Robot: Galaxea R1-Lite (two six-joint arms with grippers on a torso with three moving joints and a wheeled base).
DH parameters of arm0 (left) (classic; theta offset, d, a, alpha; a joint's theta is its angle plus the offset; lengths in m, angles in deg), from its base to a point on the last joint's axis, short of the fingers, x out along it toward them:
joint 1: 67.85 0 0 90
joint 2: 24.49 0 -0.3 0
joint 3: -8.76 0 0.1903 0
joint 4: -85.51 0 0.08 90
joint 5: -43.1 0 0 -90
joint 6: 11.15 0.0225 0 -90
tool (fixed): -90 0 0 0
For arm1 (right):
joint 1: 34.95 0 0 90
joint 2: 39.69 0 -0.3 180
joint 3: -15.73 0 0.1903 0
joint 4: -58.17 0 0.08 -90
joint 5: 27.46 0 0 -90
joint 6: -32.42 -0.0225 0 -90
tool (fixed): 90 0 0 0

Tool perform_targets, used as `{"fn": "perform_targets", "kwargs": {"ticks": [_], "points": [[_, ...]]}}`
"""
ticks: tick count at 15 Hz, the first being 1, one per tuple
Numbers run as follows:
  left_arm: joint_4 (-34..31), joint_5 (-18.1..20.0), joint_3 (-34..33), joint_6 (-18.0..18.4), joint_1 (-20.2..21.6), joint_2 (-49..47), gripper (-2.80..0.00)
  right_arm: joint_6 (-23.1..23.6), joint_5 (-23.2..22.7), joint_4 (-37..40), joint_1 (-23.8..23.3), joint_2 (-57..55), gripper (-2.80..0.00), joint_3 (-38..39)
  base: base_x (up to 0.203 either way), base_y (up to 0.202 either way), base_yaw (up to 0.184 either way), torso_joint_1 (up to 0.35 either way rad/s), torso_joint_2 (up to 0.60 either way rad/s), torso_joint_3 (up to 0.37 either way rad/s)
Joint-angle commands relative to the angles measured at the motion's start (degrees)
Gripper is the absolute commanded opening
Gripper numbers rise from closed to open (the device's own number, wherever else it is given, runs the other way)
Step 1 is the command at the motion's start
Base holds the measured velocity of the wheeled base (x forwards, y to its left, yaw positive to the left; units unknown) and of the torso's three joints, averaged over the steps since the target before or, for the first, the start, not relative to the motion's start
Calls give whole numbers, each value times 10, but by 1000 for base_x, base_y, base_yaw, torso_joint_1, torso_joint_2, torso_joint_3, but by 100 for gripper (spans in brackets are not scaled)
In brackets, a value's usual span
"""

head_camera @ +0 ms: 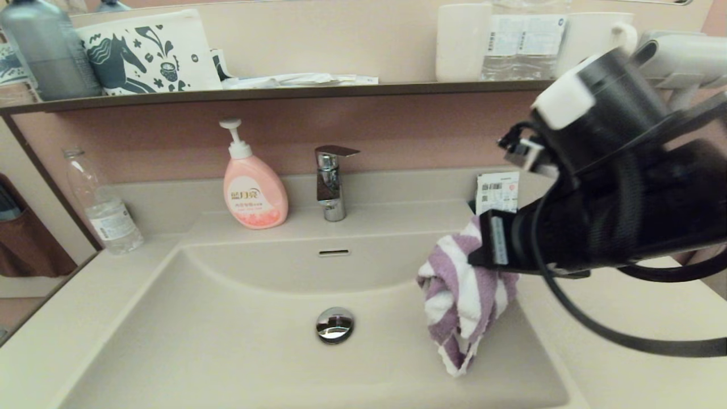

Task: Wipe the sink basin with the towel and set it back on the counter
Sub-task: Wipe the sink

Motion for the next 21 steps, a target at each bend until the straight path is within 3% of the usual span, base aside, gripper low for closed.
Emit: {"fn": "perform_targets", "kwargs": {"ticks": [1, 4, 5, 8, 10, 13, 17, 21], "points": [[0, 0, 0, 0, 0, 0, -280, -3, 26, 5, 21, -80, -280, -9, 0, 0, 0, 0, 0, 0], [0, 0, 0, -1, 0, 0, -280, -11, 69, 30, 51, -135, -280, -11, 0, 0, 0, 0, 0, 0], [0, 0, 0, -1, 0, 0, -280, -36, 77, 38, 57, -153, -280, -10, 0, 0, 0, 0, 0, 0], [0, 0, 0, -1, 0, 0, -280, -99, 84, 75, 61, -216, -280, -8, 0, 0, 0, 0, 0, 0], [0, 0, 0, -1, 0, 0, -280, -108, 79, 79, 62, -238, -280, -8, 0, 0, 0, 0, 0, 0], [0, 0, 0, 0, 0, 0, -280, -106, 16, 77, 83, -250, -280, -12, 0, 0, 0, 0, 0, 0], [0, 0, 0, -1, 0, 0, -280, -91, -65, 75, 121, -297, -280, -79, 0, 0, 0, 0, 0, 0], [0, 0, 0, -1, 0, 0, -280, -51, -126, -9, 135, -348, -280, -160, 0, 0, 0, 0, 0, 0]]}}
